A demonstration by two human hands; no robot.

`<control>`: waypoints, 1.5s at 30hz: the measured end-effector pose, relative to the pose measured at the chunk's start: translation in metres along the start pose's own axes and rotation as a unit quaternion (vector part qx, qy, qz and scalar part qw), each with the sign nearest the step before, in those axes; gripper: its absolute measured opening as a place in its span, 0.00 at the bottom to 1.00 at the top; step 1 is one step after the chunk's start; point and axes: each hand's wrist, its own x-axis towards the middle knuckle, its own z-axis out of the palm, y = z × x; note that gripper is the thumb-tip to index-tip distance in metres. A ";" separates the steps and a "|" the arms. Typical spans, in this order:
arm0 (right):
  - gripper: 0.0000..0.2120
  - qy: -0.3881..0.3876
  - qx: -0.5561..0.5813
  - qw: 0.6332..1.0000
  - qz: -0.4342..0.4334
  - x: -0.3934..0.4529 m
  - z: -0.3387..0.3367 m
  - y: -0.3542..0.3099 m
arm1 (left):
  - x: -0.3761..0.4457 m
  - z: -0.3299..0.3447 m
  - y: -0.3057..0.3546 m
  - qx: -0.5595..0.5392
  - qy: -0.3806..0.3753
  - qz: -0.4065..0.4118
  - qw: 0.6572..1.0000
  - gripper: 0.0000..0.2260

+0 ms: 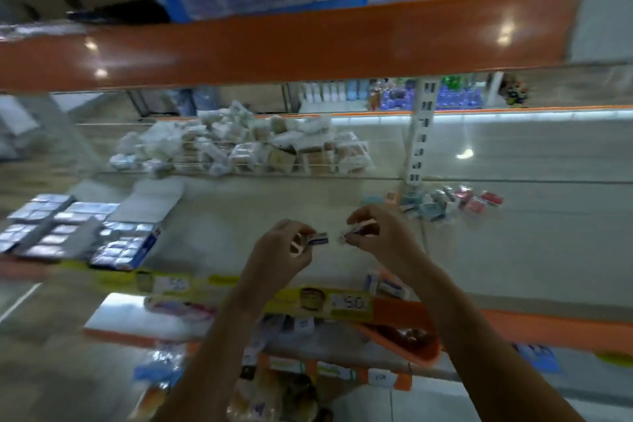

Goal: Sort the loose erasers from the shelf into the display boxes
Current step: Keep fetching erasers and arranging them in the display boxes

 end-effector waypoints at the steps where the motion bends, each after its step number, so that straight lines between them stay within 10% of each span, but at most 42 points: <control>1: 0.11 -0.017 0.023 1.000 0.007 0.002 0.012 -0.008 | -0.006 -0.011 -0.009 -0.002 0.012 -0.002 1.000 0.09; 16: 0.14 -0.086 0.143 0.986 -0.006 0.026 0.263 -0.135 | -0.117 -0.194 -0.193 0.038 0.084 -0.066 0.994 0.11; 32: 0.08 -0.072 -0.229 0.962 -0.127 0.116 0.380 -0.150 | -0.068 -0.248 -0.337 0.026 0.049 -0.021 0.998 0.10; 45: 0.08 -0.045 -0.347 0.936 -0.047 0.121 0.412 -0.143 | -0.025 -0.261 -0.386 -0.019 -0.043 0.064 0.997 0.10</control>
